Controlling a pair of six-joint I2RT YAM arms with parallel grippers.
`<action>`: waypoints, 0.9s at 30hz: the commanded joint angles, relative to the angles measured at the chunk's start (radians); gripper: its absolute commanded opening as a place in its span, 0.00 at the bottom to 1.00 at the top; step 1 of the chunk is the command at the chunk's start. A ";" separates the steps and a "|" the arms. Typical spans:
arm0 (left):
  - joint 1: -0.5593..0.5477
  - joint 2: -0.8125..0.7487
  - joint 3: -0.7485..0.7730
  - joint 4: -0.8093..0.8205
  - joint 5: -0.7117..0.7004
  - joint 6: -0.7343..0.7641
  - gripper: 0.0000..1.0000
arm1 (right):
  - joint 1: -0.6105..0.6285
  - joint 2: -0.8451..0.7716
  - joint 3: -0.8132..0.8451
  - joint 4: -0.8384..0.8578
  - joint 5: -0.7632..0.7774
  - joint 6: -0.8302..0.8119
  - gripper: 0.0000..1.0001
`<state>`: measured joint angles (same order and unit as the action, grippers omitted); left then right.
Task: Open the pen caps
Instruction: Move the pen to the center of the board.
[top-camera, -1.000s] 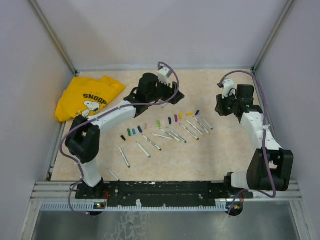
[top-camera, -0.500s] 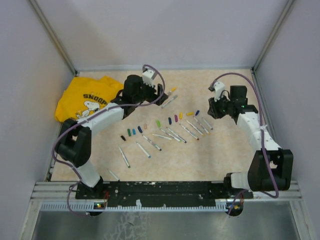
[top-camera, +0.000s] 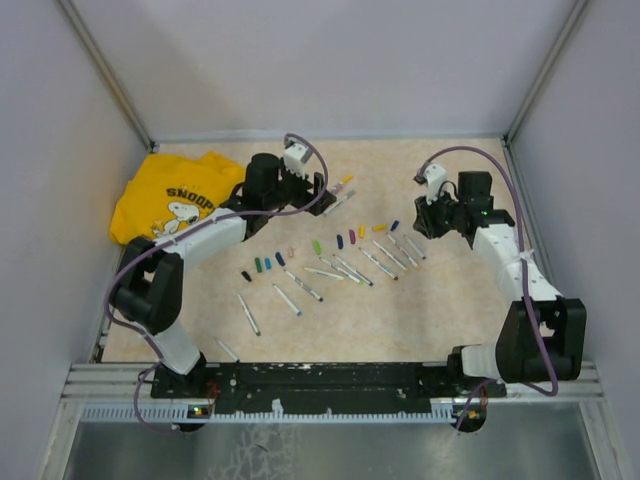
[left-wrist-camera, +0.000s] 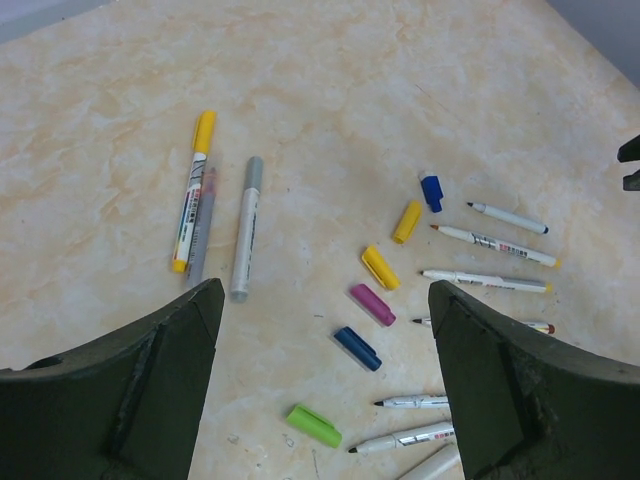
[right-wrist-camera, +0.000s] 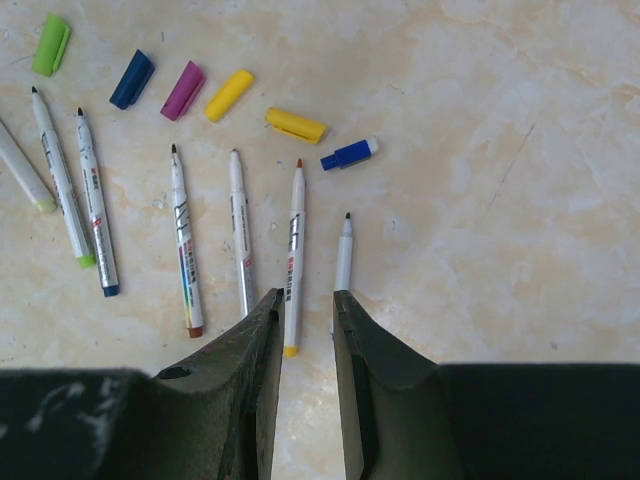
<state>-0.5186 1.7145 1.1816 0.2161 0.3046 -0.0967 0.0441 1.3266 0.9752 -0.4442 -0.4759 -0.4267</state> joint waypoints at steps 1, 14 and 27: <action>0.006 -0.030 0.012 0.014 0.041 0.016 0.87 | 0.016 -0.030 0.007 0.010 -0.020 -0.016 0.27; 0.007 0.063 0.116 -0.125 0.055 0.066 0.83 | 0.022 -0.022 0.007 0.009 -0.013 -0.020 0.27; 0.007 0.165 0.237 -0.278 -0.008 0.089 0.79 | 0.023 -0.021 0.008 0.007 -0.014 -0.021 0.27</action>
<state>-0.5190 1.8488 1.3628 -0.0059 0.3218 -0.0277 0.0574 1.3266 0.9752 -0.4576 -0.4770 -0.4286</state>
